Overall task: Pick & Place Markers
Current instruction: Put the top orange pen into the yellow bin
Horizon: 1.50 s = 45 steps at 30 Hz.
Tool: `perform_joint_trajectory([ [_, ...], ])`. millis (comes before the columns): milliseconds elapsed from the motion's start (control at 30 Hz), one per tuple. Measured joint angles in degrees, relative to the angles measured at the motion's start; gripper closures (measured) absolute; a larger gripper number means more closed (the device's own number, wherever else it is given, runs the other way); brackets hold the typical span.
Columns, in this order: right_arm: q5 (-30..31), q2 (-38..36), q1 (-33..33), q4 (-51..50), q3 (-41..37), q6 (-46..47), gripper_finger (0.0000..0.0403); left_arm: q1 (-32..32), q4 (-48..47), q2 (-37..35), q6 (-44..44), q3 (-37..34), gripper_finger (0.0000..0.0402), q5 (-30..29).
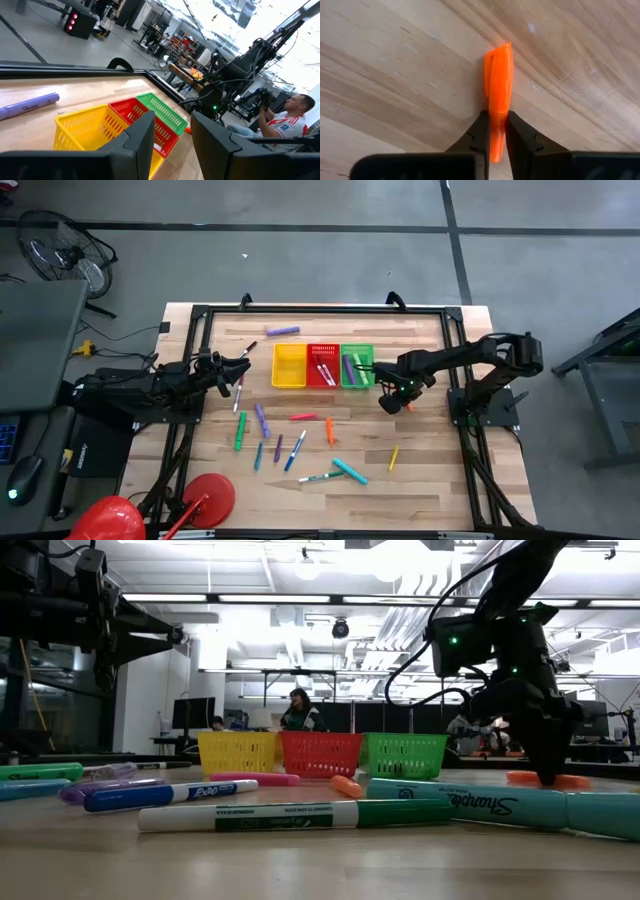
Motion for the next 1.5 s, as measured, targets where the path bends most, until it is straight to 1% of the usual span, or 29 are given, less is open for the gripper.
perform_joint_trajectory([
  [333,-0.05,0.12,0.05,-1.07,2.57,0.07,0.0374,0.00,0.00,-0.01,0.00,0.00,0.0275,0.00],
  [633,-2.22,0.13,0.25,-0.40,5.67,-0.17,0.0374,0.00,0.00,0.00,0.00,0.00,0.0275,0.00],
  [900,-2.36,0.01,2.67,-1.16,10.06,1.01,0.0374,0.00,0.78,0.00,0.00,-0.07,0.0275,-0.08],
  [1033,-2.23,-0.02,4.14,-3.50,12.72,1.84,0.0374,0.00,1.28,-0.02,0.00,-0.07,0.0275,-1.71],
  [1267,-2.52,-0.04,6.44,-12.24,18.52,2.41,0.0374,0.00,1.50,0.00,-0.01,-0.07,0.0275,3.97],
  [1367,-2.67,-0.09,7.51,-15.33,21.37,2.22,0.0374,0.00,1.90,-0.02,-0.02,-0.07,0.0275,4.28],
  [1500,-2.40,-0.13,8.60,-15.32,25.38,0.98,0.0370,0.00,4.46,0.31,0.00,-0.07,0.0275,4.41],
])
